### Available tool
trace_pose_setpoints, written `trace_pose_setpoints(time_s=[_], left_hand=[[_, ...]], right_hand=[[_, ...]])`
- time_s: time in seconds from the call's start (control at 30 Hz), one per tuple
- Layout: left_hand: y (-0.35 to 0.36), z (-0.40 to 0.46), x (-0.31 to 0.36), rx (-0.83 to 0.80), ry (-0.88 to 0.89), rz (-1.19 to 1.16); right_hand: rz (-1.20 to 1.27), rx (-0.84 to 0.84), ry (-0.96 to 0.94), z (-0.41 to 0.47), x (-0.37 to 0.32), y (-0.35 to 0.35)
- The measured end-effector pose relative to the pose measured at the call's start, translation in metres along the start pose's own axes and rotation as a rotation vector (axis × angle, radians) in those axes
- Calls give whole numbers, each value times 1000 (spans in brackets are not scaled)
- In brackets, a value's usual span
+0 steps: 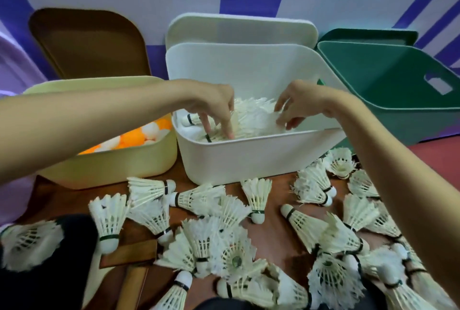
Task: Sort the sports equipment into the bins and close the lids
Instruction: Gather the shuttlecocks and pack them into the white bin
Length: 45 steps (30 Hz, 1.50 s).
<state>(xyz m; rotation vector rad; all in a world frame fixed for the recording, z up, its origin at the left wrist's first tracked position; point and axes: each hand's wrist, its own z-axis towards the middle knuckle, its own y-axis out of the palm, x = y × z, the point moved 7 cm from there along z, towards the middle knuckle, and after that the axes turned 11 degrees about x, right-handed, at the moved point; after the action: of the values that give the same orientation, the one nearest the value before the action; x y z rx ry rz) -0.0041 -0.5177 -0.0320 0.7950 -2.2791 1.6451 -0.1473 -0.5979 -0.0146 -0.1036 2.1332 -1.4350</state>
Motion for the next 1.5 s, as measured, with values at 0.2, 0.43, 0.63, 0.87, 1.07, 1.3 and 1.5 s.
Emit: trace_pose_setpoints(time_s=[0.2, 0.43, 0.63, 0.87, 1.07, 1.3, 1.5], left_hand=[[24, 15, -6, -178, -17, 103], [30, 25, -17, -170, -2, 228], [34, 30, -24, -185, 41, 339], [14, 21, -22, -103, 58, 210], [-51, -26, -1, 419, 261, 63], [-84, -128, -36, 883, 251, -166], [-63, -209, -88, 939, 182, -259]], right_hand=[[-276, -272, -51, 17, -12, 29], [-349, -332, -90, 42, -20, 66], [-373, -315, -101, 43, -19, 75], [-314, -315, -18, 23, -28, 63], [-256, -21, -130, -6, -66, 29], [-105, 490, -420, -77, -119, 8], [103, 614, -703, -171, -167, 54]])
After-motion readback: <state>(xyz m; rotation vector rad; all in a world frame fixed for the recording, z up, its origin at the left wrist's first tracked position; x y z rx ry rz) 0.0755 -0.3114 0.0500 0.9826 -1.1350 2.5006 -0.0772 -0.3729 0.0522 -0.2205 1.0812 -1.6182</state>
